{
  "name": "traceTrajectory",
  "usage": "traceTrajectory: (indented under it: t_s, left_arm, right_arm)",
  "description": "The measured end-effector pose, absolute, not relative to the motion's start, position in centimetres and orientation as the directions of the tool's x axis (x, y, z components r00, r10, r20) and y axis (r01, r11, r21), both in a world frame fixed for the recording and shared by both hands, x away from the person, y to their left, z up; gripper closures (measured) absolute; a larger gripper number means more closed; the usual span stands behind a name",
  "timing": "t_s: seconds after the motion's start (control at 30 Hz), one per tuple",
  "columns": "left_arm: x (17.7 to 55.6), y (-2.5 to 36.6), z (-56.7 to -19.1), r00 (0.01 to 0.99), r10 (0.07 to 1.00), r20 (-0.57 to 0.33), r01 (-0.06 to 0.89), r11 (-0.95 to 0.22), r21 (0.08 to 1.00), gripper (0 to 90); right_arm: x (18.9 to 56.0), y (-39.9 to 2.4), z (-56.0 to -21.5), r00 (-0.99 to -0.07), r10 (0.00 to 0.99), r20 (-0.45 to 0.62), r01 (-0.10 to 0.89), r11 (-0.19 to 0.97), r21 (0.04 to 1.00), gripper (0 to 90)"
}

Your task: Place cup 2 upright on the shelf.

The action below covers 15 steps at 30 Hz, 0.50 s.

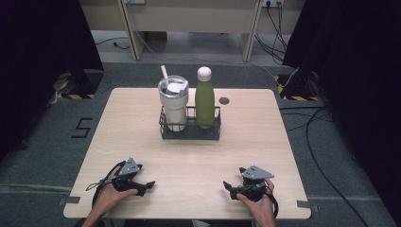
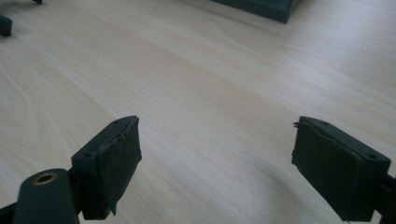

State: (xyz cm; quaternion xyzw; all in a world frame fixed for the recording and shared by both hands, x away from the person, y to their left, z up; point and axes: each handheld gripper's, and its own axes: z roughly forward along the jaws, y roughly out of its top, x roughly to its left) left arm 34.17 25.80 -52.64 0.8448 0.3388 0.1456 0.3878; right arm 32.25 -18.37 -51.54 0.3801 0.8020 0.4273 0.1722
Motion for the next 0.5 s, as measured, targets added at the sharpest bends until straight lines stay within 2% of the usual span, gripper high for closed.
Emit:
traceTrajectory:
  t_s: [0.43, 0.5]
  left_arm:
    - [34.16, 25.81, -52.63, 0.728, 0.686, -0.017, 0.460, -0.470, 0.753, 12.1]
    - [34.15, 25.81, -52.63, 0.728, 0.686, -0.017, 0.460, -0.470, 0.753, 12.2]
  right_arm:
    - [31.73, -18.25, -51.95, -0.646, 0.763, -0.009, 0.504, 0.435, 0.746, 15.3]
    - [31.72, -18.08, -52.10, -0.648, 0.761, -0.017, 0.519, 0.458, 0.721, 12.4]
